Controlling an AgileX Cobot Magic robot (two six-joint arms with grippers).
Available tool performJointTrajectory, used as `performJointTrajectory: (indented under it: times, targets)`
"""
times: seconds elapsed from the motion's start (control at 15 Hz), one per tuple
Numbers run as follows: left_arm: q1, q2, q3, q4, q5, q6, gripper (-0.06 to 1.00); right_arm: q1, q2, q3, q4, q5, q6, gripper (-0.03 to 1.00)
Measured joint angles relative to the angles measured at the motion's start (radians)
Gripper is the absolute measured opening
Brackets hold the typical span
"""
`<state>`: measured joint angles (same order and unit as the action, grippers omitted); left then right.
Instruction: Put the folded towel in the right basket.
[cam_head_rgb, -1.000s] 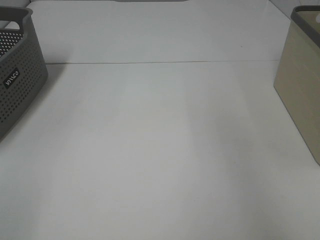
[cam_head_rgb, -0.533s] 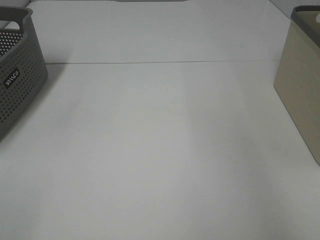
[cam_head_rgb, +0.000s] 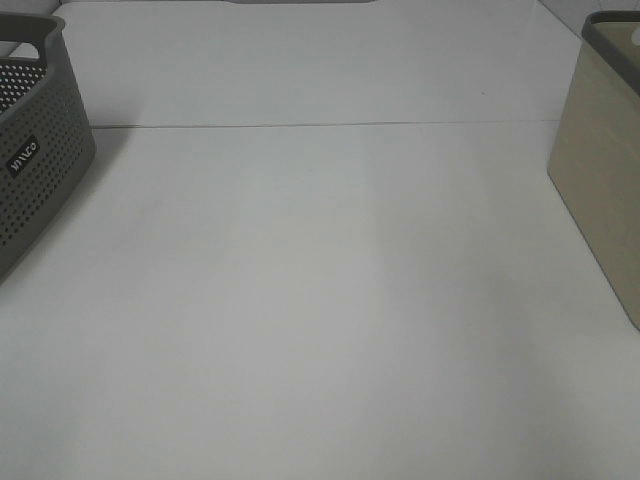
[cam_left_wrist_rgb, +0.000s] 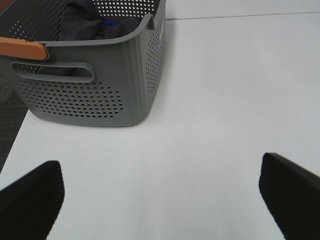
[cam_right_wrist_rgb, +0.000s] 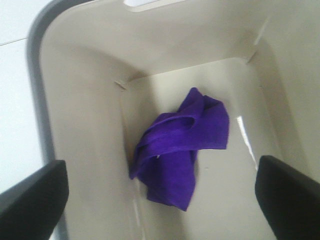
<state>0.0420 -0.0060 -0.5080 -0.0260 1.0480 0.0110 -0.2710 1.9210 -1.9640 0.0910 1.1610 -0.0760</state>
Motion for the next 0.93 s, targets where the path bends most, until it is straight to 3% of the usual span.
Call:
performJointTrajectory:
  times: [0.2,0.47,0.73,0.93]
  targets:
    - [0.0,0.0,0.0,0.0,0.0,0.0,0.99,0.108,-0.024,-0.028,0.066,0.012,-0.02,0.97]
    - [0.0,0.0,0.0,0.0,0.0,0.0,0.99,0.348,-0.031,-0.04,0.004,0.021,-0.022,0.97]
    - [0.0,0.0,0.0,0.0,0.0,0.0,0.99,0.357,-0.071,-0.005,-0.014,0.049,-0.022,0.97]
    - [0.0,0.0,0.0,0.0,0.0,0.0,0.99,0.357,-0.29,0.24,-0.015,0.046,0.015,0.97]
